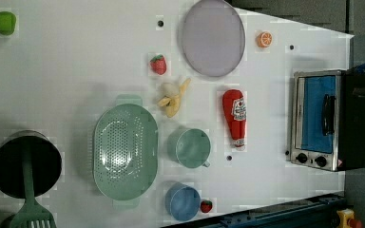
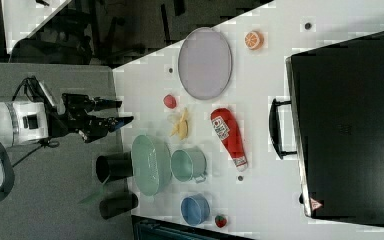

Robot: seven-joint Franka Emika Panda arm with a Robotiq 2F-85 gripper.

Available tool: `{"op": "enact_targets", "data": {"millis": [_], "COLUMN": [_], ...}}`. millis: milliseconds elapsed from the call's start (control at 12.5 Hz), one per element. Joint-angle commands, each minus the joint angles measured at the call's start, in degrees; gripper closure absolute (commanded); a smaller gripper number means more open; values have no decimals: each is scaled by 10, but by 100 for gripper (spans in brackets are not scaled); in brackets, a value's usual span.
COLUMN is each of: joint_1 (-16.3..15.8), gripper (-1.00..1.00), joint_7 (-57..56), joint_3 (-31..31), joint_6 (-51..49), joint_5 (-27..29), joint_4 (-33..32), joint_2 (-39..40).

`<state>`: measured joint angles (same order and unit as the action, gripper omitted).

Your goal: Pick Ketchup from the table and place it in strainer.

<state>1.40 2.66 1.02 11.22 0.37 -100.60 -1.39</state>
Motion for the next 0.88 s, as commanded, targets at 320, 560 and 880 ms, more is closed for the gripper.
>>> {"op": "enact_targets", "data": {"millis": [320,560,880], "joint_1": [57,56,56], "gripper": [-100,-100,-100], "joint_7": [-8,-61,-271], "joint_3": [27,37,45], "joint_6": [-91,-50,49], "joint_5": [12,12,12], "joint_4": [-108,-134,-178], "joint_2": [-124,-97,-49]}}
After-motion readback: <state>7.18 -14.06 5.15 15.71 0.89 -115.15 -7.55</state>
